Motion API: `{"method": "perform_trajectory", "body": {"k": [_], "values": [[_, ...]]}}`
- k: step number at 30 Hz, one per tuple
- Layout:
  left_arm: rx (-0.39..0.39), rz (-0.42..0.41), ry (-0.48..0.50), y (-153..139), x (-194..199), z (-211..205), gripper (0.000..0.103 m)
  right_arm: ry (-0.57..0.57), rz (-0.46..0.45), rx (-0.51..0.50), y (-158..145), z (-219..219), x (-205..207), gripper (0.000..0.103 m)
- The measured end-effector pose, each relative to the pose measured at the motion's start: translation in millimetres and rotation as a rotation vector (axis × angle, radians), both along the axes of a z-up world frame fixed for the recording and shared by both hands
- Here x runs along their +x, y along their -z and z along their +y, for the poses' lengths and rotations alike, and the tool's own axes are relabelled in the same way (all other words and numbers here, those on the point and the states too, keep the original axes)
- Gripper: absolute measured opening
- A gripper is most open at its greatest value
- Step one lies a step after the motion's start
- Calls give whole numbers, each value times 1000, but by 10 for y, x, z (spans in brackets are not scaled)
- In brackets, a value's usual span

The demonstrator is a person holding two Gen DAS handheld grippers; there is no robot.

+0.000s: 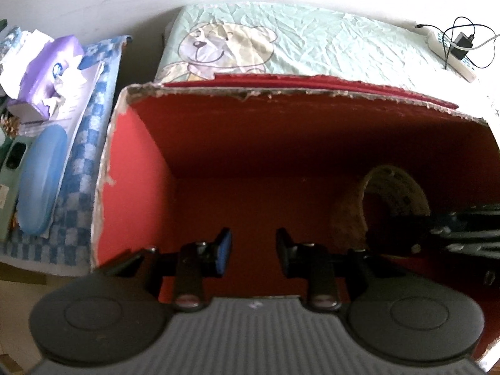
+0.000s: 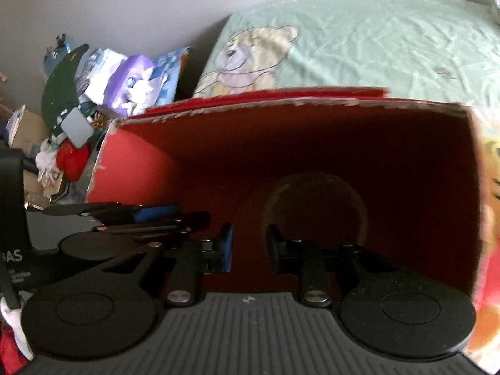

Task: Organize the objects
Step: 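Lower the tape roll into the red box and open the right gripper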

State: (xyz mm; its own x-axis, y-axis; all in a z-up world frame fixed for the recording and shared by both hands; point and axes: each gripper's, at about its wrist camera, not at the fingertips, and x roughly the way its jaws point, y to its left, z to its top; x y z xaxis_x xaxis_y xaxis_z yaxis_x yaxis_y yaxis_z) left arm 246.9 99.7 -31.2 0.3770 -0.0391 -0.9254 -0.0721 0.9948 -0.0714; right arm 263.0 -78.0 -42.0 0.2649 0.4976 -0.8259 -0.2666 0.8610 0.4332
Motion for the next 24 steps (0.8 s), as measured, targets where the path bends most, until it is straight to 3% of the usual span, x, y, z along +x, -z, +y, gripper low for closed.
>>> {"method": "perform_trajectory", "body": {"k": [10, 16, 17, 18, 24], "values": [[35, 5, -2, 20, 0, -13, 32, 73, -21, -122, 122, -41, 48, 29], [49, 5, 0, 23, -7, -35, 32, 198, 2, -115, 156, -355, 103, 28], [55, 5, 2, 23, -7, -42, 32, 218, 1, -118, 158, -391, 99, 24], [58, 5, 2, 23, -9, -46, 32, 224, -10, -124, 146, -388, 92, 20], [69, 12, 3, 33, -2, -57, 32, 220, -70, -219, 204, -299, 1, 25]]}}
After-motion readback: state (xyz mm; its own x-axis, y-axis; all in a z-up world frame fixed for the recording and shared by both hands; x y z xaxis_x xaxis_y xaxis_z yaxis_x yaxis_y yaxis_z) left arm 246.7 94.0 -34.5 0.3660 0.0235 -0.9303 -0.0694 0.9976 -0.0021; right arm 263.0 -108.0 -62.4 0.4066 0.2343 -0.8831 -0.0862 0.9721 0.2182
